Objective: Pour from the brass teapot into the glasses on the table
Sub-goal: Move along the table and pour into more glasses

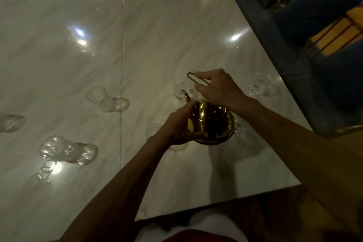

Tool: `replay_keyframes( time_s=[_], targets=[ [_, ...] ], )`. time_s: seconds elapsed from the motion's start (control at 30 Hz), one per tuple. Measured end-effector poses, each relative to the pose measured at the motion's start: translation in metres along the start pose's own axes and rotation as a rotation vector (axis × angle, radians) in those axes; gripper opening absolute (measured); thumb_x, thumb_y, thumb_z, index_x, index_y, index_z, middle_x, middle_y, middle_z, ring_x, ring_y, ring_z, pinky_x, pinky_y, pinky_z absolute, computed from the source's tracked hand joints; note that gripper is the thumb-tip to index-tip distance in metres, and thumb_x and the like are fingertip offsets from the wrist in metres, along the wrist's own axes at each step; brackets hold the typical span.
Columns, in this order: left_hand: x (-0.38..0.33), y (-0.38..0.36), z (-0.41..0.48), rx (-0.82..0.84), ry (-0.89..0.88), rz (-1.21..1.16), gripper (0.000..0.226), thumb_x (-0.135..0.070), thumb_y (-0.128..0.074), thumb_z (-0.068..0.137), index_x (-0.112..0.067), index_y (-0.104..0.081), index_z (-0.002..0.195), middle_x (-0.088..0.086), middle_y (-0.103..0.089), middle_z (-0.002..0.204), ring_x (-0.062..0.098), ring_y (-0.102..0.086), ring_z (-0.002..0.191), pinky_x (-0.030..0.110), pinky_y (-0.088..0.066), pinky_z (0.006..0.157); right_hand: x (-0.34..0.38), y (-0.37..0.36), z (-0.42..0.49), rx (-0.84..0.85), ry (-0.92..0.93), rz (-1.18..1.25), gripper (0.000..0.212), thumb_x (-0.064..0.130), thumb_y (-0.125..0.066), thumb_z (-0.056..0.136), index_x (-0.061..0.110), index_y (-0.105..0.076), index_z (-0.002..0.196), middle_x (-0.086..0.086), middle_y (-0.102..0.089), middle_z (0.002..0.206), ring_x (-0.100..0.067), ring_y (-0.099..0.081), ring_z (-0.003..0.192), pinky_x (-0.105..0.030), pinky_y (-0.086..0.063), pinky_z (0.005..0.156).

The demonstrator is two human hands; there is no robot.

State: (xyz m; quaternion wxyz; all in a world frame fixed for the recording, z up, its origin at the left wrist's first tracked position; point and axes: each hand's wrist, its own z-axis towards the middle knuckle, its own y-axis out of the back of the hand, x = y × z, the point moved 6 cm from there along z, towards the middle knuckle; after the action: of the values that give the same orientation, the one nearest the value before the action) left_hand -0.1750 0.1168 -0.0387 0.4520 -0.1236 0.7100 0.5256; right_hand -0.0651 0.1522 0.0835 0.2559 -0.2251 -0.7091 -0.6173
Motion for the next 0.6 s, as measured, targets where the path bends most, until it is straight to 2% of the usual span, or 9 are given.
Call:
replay_keyframes(
  time_s=[0.1,0.23,0.33,0.47,0.5,0.6],
  targets=[
    [-0.002,-0.004,-0.015,0.017,-0.021,-0.039,0.102,-0.052,-0.082,0.070,-0.029,-0.023,0.150,-0.003,-0.045,0.148,0.016,-0.047,0.130,0.033,-0.043,0.104,0.004,-0.008,-0.014,0.012,-0.025,0.007,0.044,0.025,-0.062,0.092,0.020,-0.058,0.136,0.002,-0.058,0.138,-0.012,-0.054,0.124,-0.015,-0.037,0.085],
    [0.000,-0.014,-0.038,0.017,-0.031,-0.077,0.105,-0.064,-0.077,0.067,-0.032,-0.022,0.150,-0.008,-0.044,0.148,0.014,-0.047,0.131,0.044,-0.046,0.104,0.008,-0.018,-0.030,0.058,-0.030,0.018,0.043,0.028,-0.065,0.090,0.021,-0.061,0.133,0.003,-0.060,0.136,-0.011,-0.055,0.123,-0.014,-0.038,0.083],
    [-0.001,-0.018,-0.056,0.003,-0.025,-0.086,0.103,-0.062,-0.078,0.068,-0.034,-0.022,0.150,-0.007,-0.044,0.148,0.014,-0.046,0.131,0.044,-0.045,0.105,0.015,-0.025,-0.042,0.106,-0.013,-0.006,0.043,0.026,-0.064,0.090,0.019,-0.061,0.133,0.001,-0.059,0.137,-0.011,-0.055,0.123,-0.014,-0.038,0.085],
    [-0.003,-0.022,-0.076,-0.008,-0.039,-0.138,0.102,-0.058,-0.080,0.069,-0.031,-0.025,0.150,-0.009,-0.046,0.147,0.013,-0.048,0.130,0.046,-0.047,0.103,0.024,-0.034,-0.057,0.165,0.005,-0.042,0.040,0.024,-0.064,0.091,0.020,-0.063,0.131,0.000,-0.063,0.132,-0.003,-0.057,0.104,-0.003,-0.036,0.067],
    [-0.002,-0.023,-0.080,-0.006,-0.042,-0.155,0.103,-0.058,-0.080,0.069,-0.031,-0.024,0.151,-0.009,-0.046,0.147,0.013,-0.048,0.131,0.046,-0.047,0.102,0.027,-0.036,-0.060,0.177,0.010,-0.046,0.040,0.024,-0.064,0.091,0.021,-0.063,0.131,0.000,-0.062,0.132,-0.003,-0.056,0.104,-0.005,-0.036,0.067],
    [0.001,-0.025,-0.092,-0.001,-0.017,-0.181,0.107,-0.059,-0.080,0.069,-0.033,-0.019,0.153,-0.009,-0.043,0.149,0.013,-0.045,0.134,0.046,-0.045,0.105,0.038,-0.045,-0.067,0.197,0.011,-0.068,0.040,0.027,-0.065,0.091,0.023,-0.062,0.131,-0.002,-0.059,0.137,-0.013,-0.057,0.116,-0.017,-0.040,0.081]
  ],
)
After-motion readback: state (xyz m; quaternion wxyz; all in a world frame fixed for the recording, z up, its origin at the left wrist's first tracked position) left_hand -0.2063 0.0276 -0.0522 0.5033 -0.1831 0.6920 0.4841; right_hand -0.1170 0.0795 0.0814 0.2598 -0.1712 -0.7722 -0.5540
